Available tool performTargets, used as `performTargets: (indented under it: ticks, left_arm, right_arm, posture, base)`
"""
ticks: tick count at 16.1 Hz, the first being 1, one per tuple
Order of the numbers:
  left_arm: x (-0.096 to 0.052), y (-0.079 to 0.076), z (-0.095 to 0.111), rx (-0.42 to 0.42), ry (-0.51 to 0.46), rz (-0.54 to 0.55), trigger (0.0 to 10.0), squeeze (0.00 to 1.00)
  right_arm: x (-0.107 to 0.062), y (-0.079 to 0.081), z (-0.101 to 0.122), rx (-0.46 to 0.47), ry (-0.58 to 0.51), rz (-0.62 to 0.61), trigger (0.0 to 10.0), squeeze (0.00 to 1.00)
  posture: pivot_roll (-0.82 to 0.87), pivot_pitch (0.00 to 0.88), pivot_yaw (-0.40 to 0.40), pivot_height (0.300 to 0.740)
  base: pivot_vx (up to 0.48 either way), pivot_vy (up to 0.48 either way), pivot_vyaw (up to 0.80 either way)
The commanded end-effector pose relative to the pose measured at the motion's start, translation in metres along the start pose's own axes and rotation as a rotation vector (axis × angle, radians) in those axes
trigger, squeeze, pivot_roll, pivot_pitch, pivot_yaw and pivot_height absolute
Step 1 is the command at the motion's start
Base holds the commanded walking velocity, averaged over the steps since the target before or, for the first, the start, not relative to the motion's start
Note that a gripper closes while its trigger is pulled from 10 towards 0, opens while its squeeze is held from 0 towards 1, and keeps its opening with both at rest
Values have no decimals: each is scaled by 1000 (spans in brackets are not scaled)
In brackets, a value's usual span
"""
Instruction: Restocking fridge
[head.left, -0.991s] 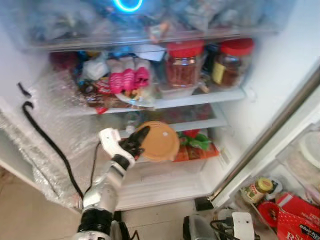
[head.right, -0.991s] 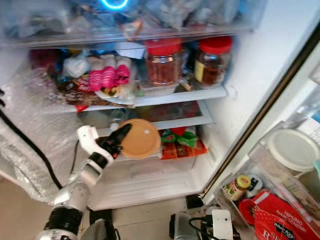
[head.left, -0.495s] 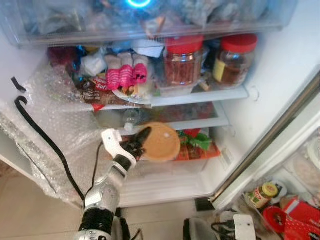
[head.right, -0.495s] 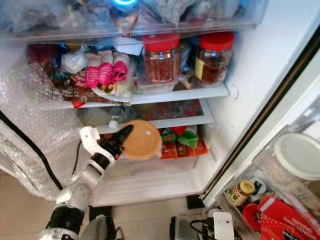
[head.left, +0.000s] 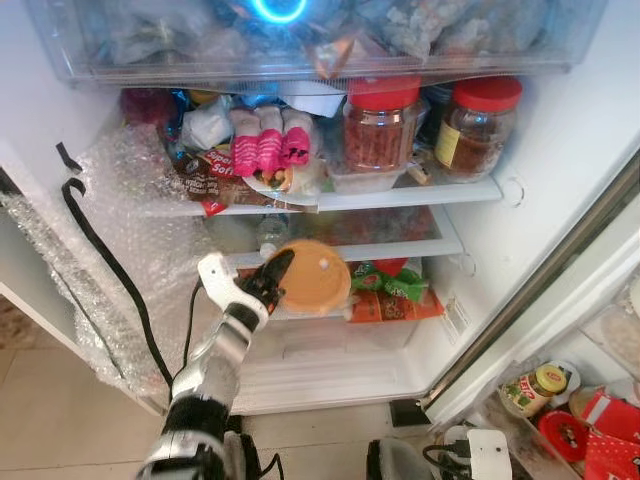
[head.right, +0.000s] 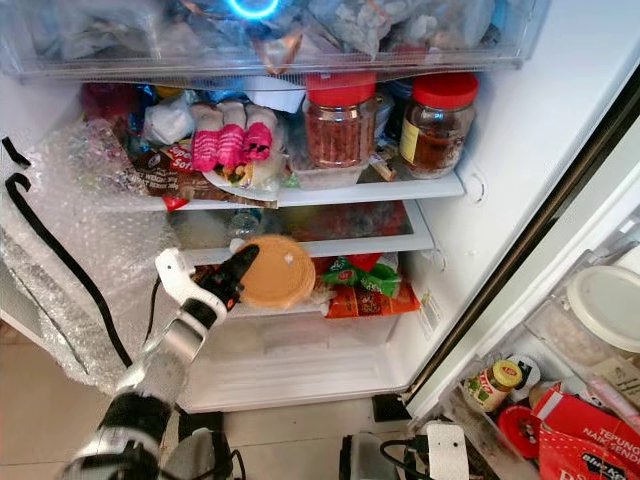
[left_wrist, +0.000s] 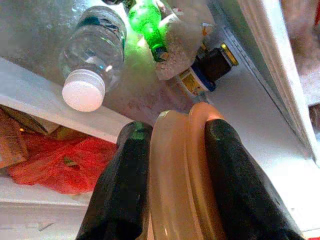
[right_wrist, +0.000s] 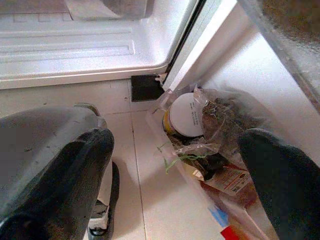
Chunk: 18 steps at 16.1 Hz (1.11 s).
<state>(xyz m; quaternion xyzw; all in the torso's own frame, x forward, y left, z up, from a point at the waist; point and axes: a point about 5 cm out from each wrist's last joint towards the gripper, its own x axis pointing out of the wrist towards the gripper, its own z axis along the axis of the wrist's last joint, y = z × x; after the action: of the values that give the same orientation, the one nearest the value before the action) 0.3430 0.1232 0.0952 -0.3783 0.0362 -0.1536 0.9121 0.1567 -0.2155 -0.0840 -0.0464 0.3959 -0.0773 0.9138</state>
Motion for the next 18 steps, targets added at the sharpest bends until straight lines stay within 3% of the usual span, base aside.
performTargets:
  ticks: [1, 5, 9, 18]
  left_arm:
    - [4, 0, 1, -12, -12, 11, 10000, 0]
    - [8, -3, 2, 34, -11, -1, 10000, 0]
    - [5, 3, -1, 29, -15, 7, 10000, 0]
    - [6, 4, -5, 41, 0, -3, 10000, 0]
  right_arm:
    - [-2, 1, -4, 4, 9, 3, 10000, 0]
    - [-2, 1, -5, 8, 9, 7, 10000, 0]
    - [-2, 3, -5, 8, 11, 17, 10000, 0]
    - [-2, 5, -4, 11, 10, 21, 10000, 0]
  posture:
    - [-199, 80, -14, 640]
    - [-203, 84, -10, 640]
    - [-197, 92, -11, 640]
    - [-197, 91, -8, 640]
  base:
    - [0, 0, 0]
    - [0, 0, 0]
    - [0, 0, 0]
    - [267, 0, 0]
